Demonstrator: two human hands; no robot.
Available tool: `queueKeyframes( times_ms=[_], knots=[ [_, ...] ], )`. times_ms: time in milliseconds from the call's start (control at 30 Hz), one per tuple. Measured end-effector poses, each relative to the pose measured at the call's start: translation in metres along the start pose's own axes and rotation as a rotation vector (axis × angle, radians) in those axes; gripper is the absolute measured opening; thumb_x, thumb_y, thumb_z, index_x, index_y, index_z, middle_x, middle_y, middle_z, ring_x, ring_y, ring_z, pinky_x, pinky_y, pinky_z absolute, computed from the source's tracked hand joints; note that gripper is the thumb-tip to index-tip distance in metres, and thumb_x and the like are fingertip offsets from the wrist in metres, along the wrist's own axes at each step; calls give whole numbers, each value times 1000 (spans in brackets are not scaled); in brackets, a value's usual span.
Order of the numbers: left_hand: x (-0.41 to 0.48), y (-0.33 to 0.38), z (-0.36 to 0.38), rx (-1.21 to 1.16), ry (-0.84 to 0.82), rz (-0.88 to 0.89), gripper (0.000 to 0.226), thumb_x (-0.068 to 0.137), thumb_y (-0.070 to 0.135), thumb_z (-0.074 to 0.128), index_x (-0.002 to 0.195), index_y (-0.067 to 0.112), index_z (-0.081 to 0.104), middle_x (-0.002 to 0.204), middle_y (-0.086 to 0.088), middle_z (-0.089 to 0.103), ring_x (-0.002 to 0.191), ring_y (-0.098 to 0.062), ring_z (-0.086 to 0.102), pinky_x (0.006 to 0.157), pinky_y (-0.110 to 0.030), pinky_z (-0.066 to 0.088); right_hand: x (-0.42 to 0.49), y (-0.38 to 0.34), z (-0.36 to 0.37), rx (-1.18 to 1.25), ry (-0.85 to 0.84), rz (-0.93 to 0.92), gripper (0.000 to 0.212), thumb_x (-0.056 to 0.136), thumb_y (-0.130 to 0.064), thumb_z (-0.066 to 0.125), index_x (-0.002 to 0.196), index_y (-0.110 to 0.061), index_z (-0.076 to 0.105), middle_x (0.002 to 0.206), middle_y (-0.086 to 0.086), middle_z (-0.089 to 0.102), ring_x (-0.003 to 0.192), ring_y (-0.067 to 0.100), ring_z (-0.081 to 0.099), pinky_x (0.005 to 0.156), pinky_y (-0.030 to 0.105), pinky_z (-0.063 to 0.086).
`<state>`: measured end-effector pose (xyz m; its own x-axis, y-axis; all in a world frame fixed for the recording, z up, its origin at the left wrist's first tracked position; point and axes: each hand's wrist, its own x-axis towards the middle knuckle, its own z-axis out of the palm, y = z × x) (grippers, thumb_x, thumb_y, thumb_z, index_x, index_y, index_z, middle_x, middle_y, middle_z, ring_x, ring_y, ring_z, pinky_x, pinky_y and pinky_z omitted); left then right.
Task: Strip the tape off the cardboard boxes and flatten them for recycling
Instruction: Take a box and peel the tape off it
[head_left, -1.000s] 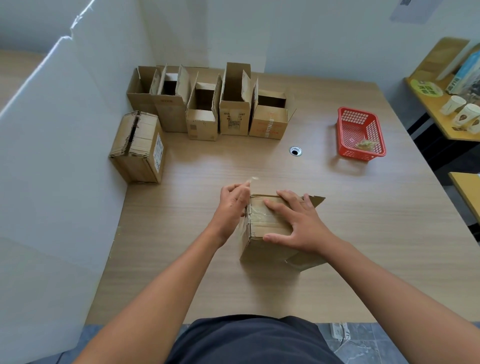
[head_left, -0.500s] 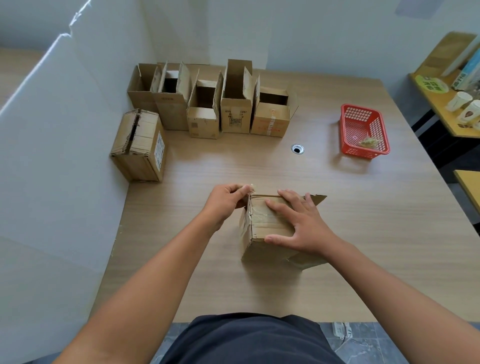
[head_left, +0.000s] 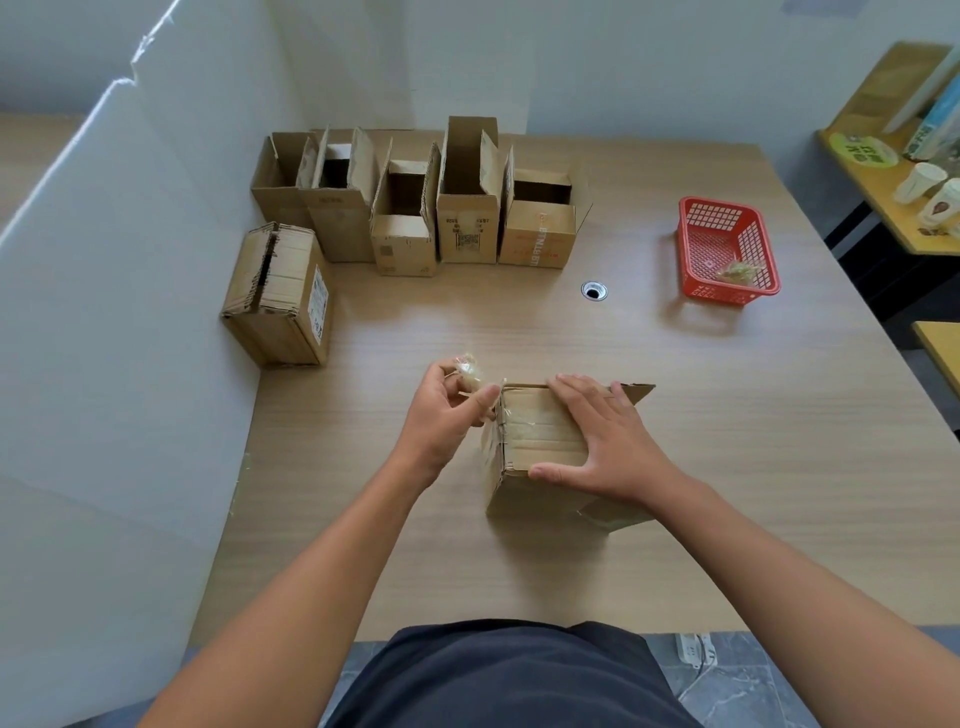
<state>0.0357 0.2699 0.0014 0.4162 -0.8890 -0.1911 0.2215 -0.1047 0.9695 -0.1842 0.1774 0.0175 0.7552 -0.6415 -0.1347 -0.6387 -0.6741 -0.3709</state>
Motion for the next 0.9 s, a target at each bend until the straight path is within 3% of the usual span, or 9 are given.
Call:
queueKeyframes(
  times_ms=[100,233,367,467,600,733,900],
  knots=[
    [-11,6,-1,122,-38,46,39,93,14,73,125,22,52,107,-8,74,90,-19,71,85,-34,59,2,-1,-2,-38,-10,16,123,61,-103,31,163,-36,14,169,-13,15,157,8,4,128,44,-4],
    [-14,14,-7,492,-111,210,18,93,24,74,108,34,70,127,4,58,86,-17,69,81,-27,57,1,-3,-3,3,8,9,110,62,-100,38,156,-45,27,167,-11,19,157,11,6,127,44,-4],
    [-11,23,-13,846,-296,296,39,90,40,74,126,26,68,131,15,50,104,-6,57,84,-17,47,-2,-2,-2,60,25,-3,103,64,-97,42,152,-44,39,169,-9,20,157,10,4,127,46,-4],
    [-6,37,-13,1110,-367,310,50,88,53,72,132,29,64,134,15,47,120,-7,49,98,-26,43,-3,-4,0,35,27,-1,102,66,-98,39,152,-45,40,170,-7,18,158,11,4,128,46,-4],
    [-5,53,2,1420,-396,296,52,87,59,69,130,28,64,128,11,49,118,-15,49,93,-34,46,-2,-9,1,-36,21,9,103,67,-99,30,154,-45,38,171,-5,16,158,12,4,127,45,-4],
    [1,67,21,1519,-439,176,48,88,48,72,127,20,64,123,2,50,109,-23,56,89,-39,51,-8,-12,4,-61,23,21,104,67,-100,26,155,-45,34,171,-5,13,158,13,2,127,47,-5],
    [5,62,30,1328,-465,20,29,90,32,71,116,19,67,113,0,48,97,-21,56,80,-30,44,-18,-10,5,-3,25,37,97,70,-96,38,154,-46,35,171,-6,12,158,12,0,126,46,-8]
  ],
)
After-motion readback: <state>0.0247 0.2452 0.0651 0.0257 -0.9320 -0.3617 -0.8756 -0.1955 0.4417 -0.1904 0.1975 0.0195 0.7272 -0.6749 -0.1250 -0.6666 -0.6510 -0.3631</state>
